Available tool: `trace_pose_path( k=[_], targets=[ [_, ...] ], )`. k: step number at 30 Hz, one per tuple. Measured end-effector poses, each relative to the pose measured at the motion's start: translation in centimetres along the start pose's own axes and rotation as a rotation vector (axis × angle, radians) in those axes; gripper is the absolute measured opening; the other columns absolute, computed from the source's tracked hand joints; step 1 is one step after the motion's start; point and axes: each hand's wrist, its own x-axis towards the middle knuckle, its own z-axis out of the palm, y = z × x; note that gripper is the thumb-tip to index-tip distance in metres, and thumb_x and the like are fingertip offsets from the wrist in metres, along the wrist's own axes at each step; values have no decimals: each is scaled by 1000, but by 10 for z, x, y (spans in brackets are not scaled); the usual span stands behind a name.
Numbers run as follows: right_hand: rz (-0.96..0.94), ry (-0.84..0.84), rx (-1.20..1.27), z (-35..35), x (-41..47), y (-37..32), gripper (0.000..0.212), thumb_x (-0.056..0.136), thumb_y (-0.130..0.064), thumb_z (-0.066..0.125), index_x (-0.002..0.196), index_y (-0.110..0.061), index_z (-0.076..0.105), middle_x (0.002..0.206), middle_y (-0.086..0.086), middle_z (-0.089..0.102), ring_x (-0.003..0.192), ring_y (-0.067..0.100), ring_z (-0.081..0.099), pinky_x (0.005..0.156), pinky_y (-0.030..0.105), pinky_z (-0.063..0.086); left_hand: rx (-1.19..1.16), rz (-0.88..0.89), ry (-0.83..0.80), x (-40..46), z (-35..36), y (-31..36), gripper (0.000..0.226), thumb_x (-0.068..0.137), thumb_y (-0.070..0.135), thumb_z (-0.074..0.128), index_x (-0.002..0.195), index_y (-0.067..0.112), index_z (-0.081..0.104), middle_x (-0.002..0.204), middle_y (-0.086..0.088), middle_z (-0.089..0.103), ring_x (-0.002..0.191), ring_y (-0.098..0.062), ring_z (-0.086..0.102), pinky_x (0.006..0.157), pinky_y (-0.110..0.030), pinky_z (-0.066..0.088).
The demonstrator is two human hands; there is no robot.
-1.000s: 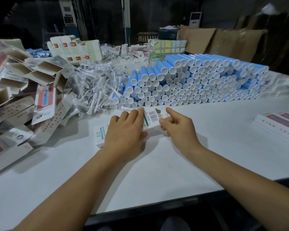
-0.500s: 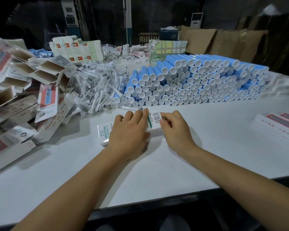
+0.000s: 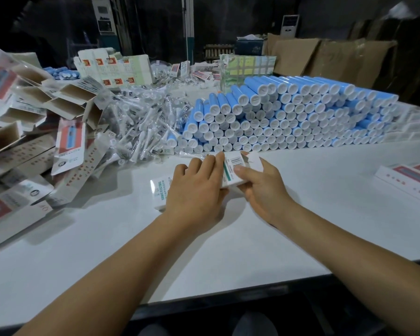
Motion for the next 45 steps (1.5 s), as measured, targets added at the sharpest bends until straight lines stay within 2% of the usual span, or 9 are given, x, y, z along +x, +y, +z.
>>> trace_pose_path(
  k=[3, 6, 9, 14, 18, 21, 26, 37, 45],
  targets=[
    [-188, 62, -431, 0, -7, 3, 29, 89, 5, 52, 108, -14, 63, 99, 6, 70, 94, 22, 67, 85, 38, 55, 22, 15, 17, -1, -2, 2, 73, 86, 42, 51, 144, 2, 35, 128, -10, 52, 104, -32, 51, 79, -41, 37],
    [-330, 79, -912, 0, -9, 11, 41, 96, -4, 46, 137, -8, 48, 128, 9, 60, 117, 21, 57, 102, 40, 43, 54, 15, 26, -3, -4, 6, 70, 84, 41, 38, 141, 0, 39, 125, -11, 55, 101, -33, 54, 78, -42, 40],
    [-373, 80, -1012, 2, -12, 15, 48, 99, -9, 39, 146, -6, 31, 143, 12, 46, 131, 23, 44, 109, 38, 33, 74, 27, 37, -5, -3, 8, 69, 85, 38, 53, 140, -1, 40, 123, -13, 57, 99, -33, 55, 77, -43, 41],
    [-243, 46, -798, 5, -15, 11, 46, 101, -21, 41, 146, -10, 34, 144, 7, 46, 132, 17, 43, 112, 37, 32, 67, 30, 52, -4, -3, 6, 71, 82, 35, 61, 139, -2, 43, 121, -14, 58, 96, -34, 56, 77, -44, 43],
    [-39, 19, -161, 3, -10, -3, 29, 101, -22, 42, 110, -7, 65, 100, 9, 70, 95, 19, 65, 88, 34, 53, 5, 10, 94, -3, -2, 3, 75, 75, 32, 70, 137, -2, 45, 119, -15, 58, 95, -36, 56, 76, -45, 44],
    [-59, 25, -181, 1, -9, -3, 34, 101, -13, 39, 131, -3, 53, 114, 15, 64, 102, 22, 62, 93, 39, 52, 6, 21, 107, -4, -1, 1, 77, 74, 34, 72, 137, -2, 45, 120, -14, 58, 95, -35, 57, 77, -43, 45],
    [-108, 38, -199, 0, -9, -3, 38, 102, -6, 35, 138, -9, 45, 100, 0, 69, 86, 9, 69, 73, 25, 57, -33, 23, 155, -6, -1, 0, 78, 71, 33, 75, 136, -2, 47, 120, -15, 59, 95, -35, 58, 75, -43, 47],
    [-149, 77, -211, -1, -10, 2, 42, 96, -1, 33, 106, -29, 64, 90, -5, 73, 86, 11, 68, 76, 29, 57, 16, 56, 179, -9, -2, 6, 73, 76, 32, 73, 134, -4, 49, 119, -17, 61, 92, -36, 60, 73, -42, 45],
    [-181, 46, -421, -2, -8, 9, 42, 99, -10, 42, 141, -15, 43, 99, -8, 68, 89, 7, 68, 83, 28, 55, 11, -34, 179, -5, -3, 2, 73, 78, 31, 72, 137, -2, 45, 120, -15, 60, 95, -35, 58, 74, -41, 45]
  ],
)
